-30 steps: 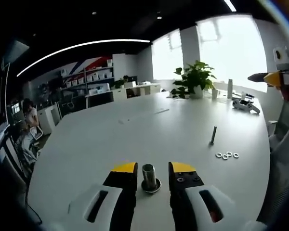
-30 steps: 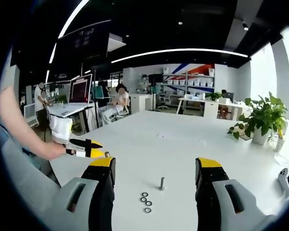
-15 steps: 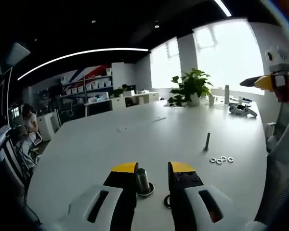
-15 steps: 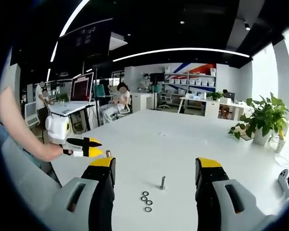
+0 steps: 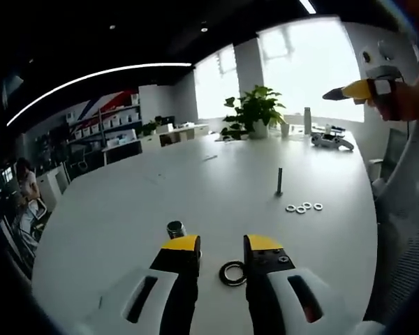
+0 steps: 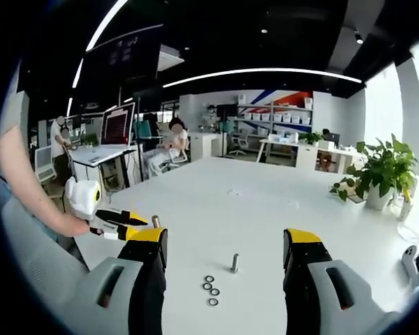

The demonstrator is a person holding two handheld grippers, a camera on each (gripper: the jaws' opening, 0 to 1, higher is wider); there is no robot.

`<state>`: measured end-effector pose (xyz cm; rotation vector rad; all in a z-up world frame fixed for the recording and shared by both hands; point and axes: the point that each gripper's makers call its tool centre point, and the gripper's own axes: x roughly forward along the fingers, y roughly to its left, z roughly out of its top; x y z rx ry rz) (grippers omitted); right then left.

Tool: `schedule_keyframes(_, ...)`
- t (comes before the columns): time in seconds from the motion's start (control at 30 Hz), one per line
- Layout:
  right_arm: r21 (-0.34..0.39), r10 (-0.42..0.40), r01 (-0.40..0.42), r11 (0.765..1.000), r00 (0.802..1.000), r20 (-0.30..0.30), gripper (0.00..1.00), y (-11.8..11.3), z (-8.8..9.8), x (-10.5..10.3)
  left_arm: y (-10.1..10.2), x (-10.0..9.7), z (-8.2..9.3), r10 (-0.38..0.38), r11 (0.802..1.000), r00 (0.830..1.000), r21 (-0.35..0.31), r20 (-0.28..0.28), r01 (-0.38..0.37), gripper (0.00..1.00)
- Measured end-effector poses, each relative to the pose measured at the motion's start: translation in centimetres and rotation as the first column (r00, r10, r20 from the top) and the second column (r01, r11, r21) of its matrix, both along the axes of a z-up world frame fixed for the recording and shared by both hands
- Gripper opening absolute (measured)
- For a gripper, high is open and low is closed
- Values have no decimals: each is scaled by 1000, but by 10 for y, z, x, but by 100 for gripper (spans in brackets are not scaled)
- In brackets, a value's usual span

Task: Place the washer onto the threaded stud by aligning its center hole with the stud, sliding it down to the base, and recovering from edge contact or off-axis alignment until the washer reaches the visible bottom stop.

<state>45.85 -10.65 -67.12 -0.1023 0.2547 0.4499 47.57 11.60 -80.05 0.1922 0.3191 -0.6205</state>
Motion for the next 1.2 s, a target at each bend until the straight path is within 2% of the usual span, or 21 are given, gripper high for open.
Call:
schedule_keyframes(0.13,-5,-1,1,1000,1000,-1,70,0,-1,0,2,1,-7,5,1000,1000,-15,-22,-5,24)
schedule_keyframes(0.43,-11,-10,10,1000,1000,-5,70,-2,-2,1,-3,-5,-25,-11,1000,998,14,-59,12,24)
schedule_keyframes(1.2,-20,-23,23,1000,1000,-13,70,-6,-6,2,-7,-9,-49,-31,999,994,26,-104,34,24)
